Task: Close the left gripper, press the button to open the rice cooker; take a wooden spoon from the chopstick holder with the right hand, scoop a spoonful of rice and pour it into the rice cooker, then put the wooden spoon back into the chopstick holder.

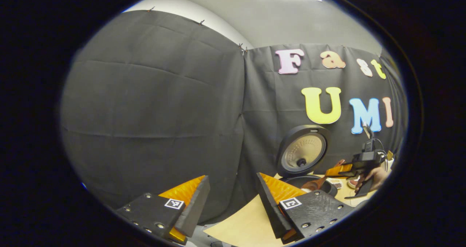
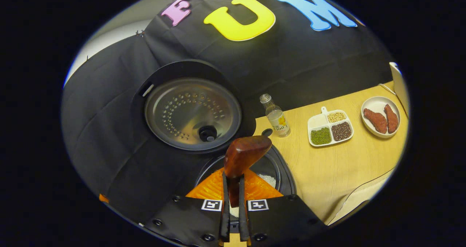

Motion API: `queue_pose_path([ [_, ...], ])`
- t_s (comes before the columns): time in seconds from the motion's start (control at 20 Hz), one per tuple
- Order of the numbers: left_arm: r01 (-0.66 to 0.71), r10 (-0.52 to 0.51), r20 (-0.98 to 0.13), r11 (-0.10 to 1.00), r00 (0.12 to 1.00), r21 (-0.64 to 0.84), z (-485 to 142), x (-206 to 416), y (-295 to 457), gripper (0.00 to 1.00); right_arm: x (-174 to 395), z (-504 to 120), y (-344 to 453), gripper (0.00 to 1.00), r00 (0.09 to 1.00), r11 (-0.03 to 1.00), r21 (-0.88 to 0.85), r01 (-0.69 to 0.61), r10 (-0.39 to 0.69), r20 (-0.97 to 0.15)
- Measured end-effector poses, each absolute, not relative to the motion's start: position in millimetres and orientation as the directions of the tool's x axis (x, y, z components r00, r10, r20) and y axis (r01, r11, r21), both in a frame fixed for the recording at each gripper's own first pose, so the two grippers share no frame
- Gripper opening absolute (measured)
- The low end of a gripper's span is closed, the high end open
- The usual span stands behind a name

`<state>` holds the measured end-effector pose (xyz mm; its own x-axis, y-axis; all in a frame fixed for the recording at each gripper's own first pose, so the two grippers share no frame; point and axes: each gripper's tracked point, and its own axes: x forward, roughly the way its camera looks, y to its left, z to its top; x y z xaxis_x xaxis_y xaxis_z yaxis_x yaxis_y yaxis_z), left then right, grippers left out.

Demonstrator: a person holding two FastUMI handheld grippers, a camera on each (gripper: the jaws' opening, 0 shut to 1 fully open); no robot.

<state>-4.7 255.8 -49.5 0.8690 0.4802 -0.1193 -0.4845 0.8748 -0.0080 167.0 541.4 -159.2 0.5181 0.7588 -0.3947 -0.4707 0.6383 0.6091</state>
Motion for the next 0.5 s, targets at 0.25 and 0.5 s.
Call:
queue_pose_path([
  [0.25, -0.484, 0.48, -0.12, 0.875, 0.869, -0.007, -48.0, -6.6, 256.8, 0.78, 163.3, -158.2, 544.7, 0.11, 0.529, 0.662, 0.454, -0.597, 0.749, -0.398],
  [0.5, -0.48, 0.476, -0.12, 0.877, 0.871, -0.011, -47.5, -6.8, 258.2, 0.78, 156.2, -148.6, 547.5, 0.11, 0.548, 0.662, 0.27, -0.699, 0.739, -0.392],
])
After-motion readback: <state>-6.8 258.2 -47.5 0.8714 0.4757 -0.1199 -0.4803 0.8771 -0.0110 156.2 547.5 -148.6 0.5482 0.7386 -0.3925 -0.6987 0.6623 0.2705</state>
